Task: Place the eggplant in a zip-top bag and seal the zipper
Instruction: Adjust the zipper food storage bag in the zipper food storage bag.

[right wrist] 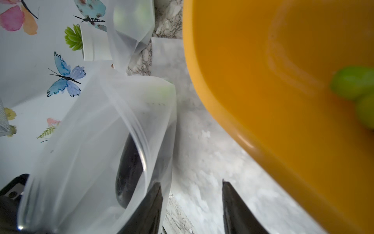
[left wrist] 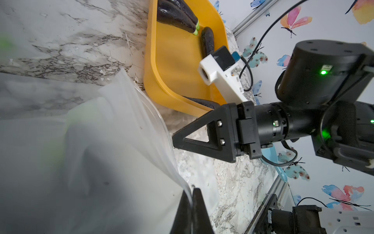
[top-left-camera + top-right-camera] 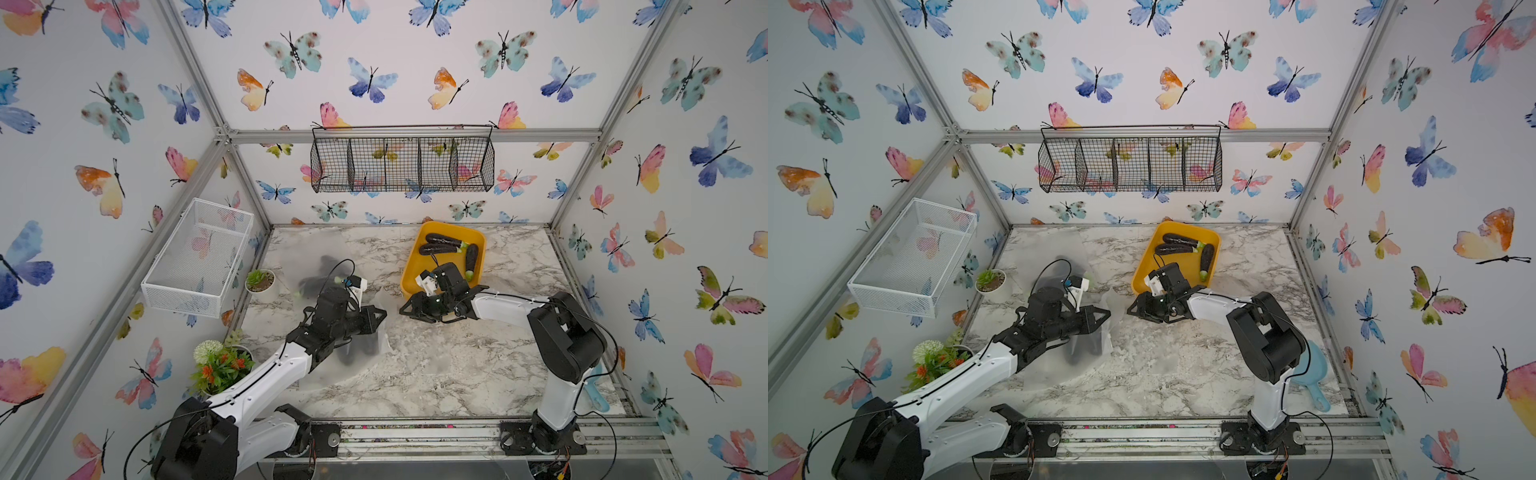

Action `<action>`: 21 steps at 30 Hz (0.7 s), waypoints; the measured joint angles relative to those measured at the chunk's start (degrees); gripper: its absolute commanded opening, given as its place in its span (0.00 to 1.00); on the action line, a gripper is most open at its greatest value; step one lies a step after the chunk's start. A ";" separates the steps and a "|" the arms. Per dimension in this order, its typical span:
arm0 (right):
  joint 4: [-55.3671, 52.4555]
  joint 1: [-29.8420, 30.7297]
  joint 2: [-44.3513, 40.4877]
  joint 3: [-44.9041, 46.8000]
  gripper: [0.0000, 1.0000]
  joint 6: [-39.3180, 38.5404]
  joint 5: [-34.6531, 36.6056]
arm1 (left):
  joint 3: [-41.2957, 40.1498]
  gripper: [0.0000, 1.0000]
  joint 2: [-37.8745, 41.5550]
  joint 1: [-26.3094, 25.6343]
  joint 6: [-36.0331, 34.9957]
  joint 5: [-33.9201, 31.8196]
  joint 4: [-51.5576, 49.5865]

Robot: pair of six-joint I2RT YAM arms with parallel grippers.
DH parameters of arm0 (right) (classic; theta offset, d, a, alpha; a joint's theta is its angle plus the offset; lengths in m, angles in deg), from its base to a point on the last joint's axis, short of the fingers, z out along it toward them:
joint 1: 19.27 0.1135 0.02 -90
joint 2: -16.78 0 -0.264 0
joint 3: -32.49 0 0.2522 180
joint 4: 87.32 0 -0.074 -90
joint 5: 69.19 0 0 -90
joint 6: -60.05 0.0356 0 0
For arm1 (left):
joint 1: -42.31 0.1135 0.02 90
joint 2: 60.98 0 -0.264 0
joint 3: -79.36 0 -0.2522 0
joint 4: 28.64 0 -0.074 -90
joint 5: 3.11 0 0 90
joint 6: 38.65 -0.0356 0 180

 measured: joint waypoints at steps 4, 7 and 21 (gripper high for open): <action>2.08 0.00 -0.04 -0.09 0.50 -0.04 -0.31 | 0.00 0.00 -0.24 -0.09 -0.04 0.07 -0.02; 3.04 0.00 -0.04 -0.11 0.50 -0.02 -0.44 | 0.00 0.00 -0.24 -0.11 -0.07 0.22 -0.02; 2.19 1.25 5.42 -9.79 0.20 -2.36 -1.03 | 1.46 0.00 -0.26 -2.34 -1.18 0.70 -2.36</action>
